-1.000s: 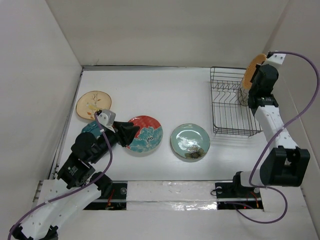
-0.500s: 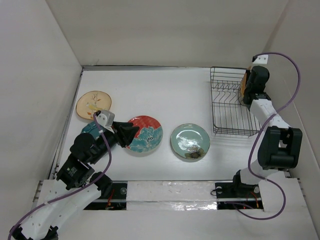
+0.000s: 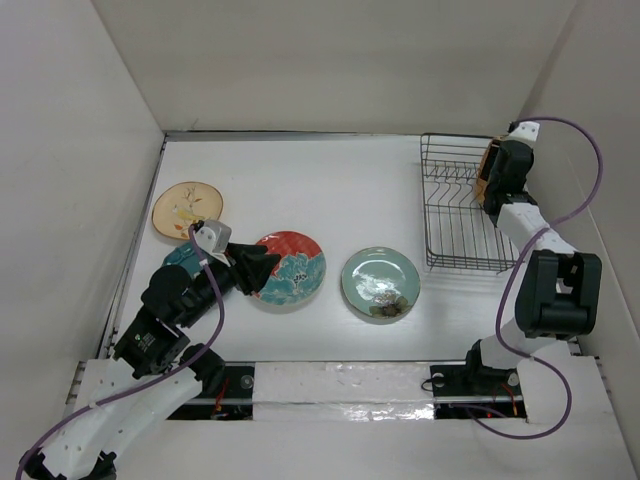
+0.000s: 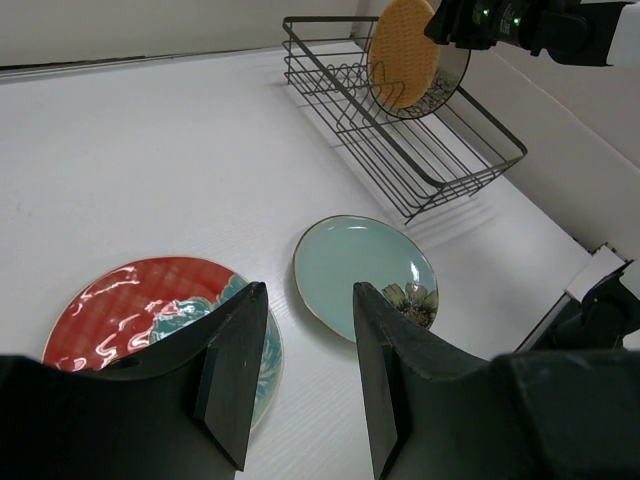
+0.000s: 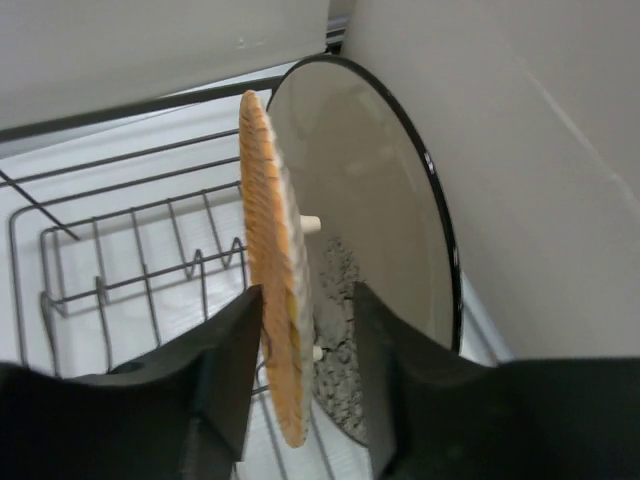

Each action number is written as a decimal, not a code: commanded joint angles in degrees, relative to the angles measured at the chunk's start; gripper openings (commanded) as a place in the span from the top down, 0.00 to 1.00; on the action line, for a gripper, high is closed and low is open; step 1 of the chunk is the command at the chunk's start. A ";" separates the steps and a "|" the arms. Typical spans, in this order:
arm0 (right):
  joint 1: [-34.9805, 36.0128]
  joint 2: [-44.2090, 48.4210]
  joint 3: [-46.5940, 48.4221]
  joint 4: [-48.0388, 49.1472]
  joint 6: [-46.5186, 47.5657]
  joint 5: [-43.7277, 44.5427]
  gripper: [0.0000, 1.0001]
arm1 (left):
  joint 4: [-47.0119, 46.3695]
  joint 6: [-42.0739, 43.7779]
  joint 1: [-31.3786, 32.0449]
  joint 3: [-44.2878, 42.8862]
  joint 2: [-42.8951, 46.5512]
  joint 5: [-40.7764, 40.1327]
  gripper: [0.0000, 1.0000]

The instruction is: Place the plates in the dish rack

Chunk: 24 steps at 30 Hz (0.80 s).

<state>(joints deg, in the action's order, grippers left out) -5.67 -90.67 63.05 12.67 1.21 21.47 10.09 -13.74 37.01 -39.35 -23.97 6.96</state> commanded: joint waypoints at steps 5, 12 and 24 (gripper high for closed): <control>2.07 9.01 4.80 -4.74 -10.35 -1.44 0.48 | -2.44 0.55 0.25 -1.16 -0.91 -0.81 0.63; 4.27 9.03 9.64 -11.60 -10.62 1.90 0.48 | -2.35 0.64 0.25 -1.16 -1.79 -1.34 0.63; 27.80 5.17 6.03 -14.68 -15.09 -24.89 1.00 | -2.09 0.64 0.25 -1.52 -3.11 -4.58 0.94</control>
<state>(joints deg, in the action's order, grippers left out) 16.12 -82.24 69.36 0.03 -11.81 6.79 10.13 -13.56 37.04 -39.35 -27.00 4.38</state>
